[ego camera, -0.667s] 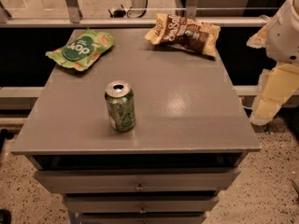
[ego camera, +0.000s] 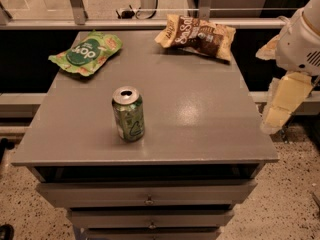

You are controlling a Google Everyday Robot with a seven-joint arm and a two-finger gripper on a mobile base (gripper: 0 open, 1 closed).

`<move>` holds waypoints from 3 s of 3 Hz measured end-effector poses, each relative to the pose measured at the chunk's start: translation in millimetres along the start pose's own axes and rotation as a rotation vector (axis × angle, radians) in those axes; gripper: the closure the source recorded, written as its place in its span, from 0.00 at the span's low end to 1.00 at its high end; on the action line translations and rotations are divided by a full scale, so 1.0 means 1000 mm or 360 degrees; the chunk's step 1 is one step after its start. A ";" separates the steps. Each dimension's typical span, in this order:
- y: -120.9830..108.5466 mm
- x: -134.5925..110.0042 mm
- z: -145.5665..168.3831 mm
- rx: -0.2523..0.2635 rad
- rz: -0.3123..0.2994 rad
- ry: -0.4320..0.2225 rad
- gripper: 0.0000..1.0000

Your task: Move brown chip bag near green can

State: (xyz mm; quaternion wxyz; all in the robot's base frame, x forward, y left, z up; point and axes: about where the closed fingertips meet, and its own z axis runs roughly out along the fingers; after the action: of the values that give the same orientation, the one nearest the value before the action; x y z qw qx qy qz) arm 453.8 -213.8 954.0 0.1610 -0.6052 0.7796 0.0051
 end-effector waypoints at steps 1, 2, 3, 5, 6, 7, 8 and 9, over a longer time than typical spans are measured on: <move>-0.030 -0.004 0.037 -0.0024 0.0006 -0.0108 0.00; -0.089 -0.021 0.077 0.0100 0.0014 -0.0317 0.00; -0.165 -0.051 0.105 0.0320 0.0012 -0.0560 0.00; -0.249 -0.077 0.107 0.0554 0.0054 -0.0760 0.00; -0.295 -0.078 0.118 0.0610 0.0193 -0.0830 0.00; -0.317 -0.077 0.126 0.0626 0.0267 -0.0856 0.00; -0.328 -0.070 0.149 0.0628 0.0348 -0.0776 0.03; -0.330 -0.065 0.162 0.0616 0.0380 -0.0729 0.26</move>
Offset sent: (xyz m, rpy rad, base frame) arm 0.2047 0.0201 -0.0679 0.3292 -0.2956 0.0008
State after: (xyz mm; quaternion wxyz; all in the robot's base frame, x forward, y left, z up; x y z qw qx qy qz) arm 819.2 -207.7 878.6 0.4426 -0.4508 0.7751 0.0117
